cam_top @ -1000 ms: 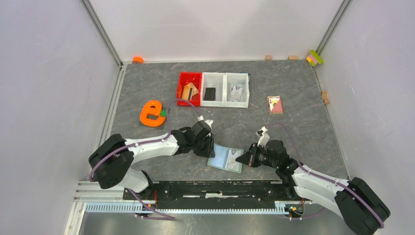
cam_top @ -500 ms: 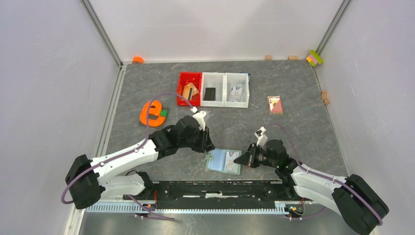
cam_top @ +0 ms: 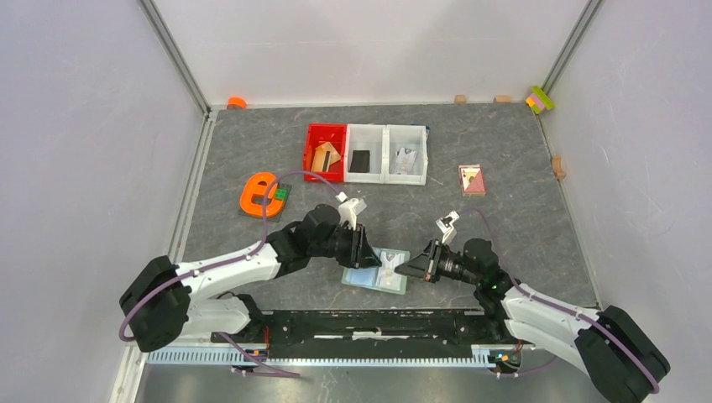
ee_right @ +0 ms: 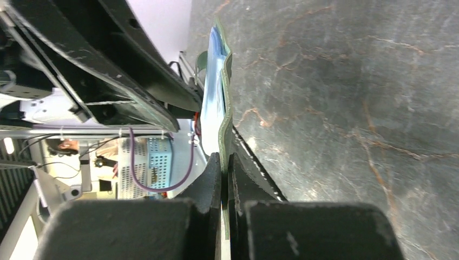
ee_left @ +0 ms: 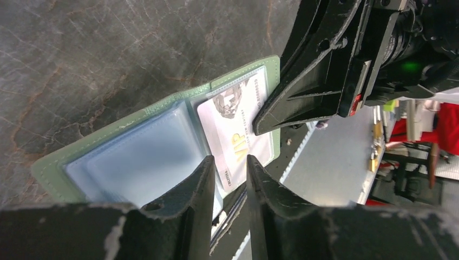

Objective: Take the credit cards out of the card holder
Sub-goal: Remove the credit card from the card holder.

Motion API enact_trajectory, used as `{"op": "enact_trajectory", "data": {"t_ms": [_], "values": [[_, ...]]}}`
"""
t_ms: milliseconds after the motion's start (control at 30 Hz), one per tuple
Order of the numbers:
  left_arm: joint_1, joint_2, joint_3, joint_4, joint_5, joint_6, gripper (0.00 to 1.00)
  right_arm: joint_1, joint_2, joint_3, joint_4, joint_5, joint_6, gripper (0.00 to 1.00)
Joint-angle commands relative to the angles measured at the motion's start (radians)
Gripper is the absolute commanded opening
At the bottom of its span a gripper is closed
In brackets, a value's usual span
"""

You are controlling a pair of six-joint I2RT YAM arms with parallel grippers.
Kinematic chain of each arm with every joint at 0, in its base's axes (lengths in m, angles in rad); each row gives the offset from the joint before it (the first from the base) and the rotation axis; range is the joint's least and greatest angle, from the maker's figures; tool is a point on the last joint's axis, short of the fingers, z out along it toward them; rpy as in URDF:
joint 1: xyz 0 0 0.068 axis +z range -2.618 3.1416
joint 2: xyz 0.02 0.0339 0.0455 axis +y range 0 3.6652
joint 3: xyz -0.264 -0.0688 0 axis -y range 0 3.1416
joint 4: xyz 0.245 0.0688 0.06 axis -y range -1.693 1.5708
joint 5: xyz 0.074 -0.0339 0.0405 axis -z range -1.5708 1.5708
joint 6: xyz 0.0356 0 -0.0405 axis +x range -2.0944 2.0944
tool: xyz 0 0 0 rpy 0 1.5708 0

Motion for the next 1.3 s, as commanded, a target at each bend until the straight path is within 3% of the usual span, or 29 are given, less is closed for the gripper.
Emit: {"op": "enact_trajectory", "data": {"t_ms": [0,333,533,667,767,833,1000,1100,1267], "values": [[0.027,0.005,-0.032,0.146,0.099,-0.077,0.36,0.0,-0.01,-0.006,0.148,-0.045,0.092,0.0],[0.055,0.019,-0.05,0.158,0.154,-0.097,0.43,0.0,-0.009,-0.007,0.245,-0.066,0.164,0.0],[0.091,0.032,-0.107,0.354,0.249,-0.196,0.27,0.0,0.017,-0.05,0.347,-0.08,0.216,0.0],[0.104,0.048,-0.156,0.571,0.299,-0.316,0.16,0.0,0.035,-0.048,0.347,-0.08,0.201,0.0],[0.108,0.07,-0.159,0.636,0.33,-0.353,0.05,0.0,0.045,-0.046,0.349,-0.083,0.19,0.0],[0.121,0.071,-0.172,0.664,0.339,-0.365,0.02,0.0,0.045,-0.047,0.348,-0.082,0.186,0.0],[0.209,0.028,-0.235,0.689,0.362,-0.398,0.02,-0.006,0.034,-0.055,0.306,-0.061,0.159,0.2],[0.243,0.012,-0.245,0.66,0.4,-0.386,0.02,-0.012,0.027,-0.066,0.314,-0.048,0.159,0.27],[0.245,0.024,-0.238,0.613,0.43,-0.365,0.02,-0.015,0.046,-0.057,0.341,-0.064,0.153,0.09]]}}
